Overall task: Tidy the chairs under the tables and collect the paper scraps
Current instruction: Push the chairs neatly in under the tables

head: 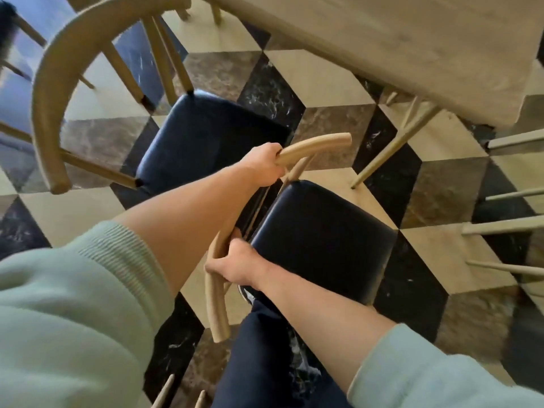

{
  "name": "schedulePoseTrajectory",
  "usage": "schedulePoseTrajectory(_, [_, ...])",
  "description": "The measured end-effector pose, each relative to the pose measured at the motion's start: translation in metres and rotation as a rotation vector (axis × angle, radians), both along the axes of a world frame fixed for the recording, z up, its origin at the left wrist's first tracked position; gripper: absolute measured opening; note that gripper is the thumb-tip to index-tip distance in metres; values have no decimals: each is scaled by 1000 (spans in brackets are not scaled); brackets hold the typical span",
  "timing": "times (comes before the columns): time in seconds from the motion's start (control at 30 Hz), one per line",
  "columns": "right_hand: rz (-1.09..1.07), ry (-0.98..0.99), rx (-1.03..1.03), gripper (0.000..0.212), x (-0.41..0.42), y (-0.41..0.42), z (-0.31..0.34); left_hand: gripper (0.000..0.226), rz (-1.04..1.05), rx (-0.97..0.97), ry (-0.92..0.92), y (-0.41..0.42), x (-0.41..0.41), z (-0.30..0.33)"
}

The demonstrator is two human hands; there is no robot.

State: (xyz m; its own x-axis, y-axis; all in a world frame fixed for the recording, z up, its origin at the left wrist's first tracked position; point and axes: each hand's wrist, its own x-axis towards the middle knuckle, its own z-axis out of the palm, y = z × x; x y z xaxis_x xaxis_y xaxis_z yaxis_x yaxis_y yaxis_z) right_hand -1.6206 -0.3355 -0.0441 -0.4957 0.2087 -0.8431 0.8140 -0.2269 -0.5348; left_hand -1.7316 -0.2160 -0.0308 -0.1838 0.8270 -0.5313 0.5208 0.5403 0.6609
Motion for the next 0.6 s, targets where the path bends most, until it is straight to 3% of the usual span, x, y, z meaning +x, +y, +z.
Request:
schedulePoseTrajectory(0.2, [-2, -20, 28, 80, -57, -29, 2, 16, 13, -12, 93, -27, -55, 3])
schedulePoseTrajectory(0.5, [-59, -47, -16, 76, -88, -51, 10, 22, 148, 38, 45, -46, -88, 15])
schedulePoseTrajectory(0.6, [-4, -85, -1, 84, -87, -54, 5, 25, 248, 48, 2, -56, -97, 12])
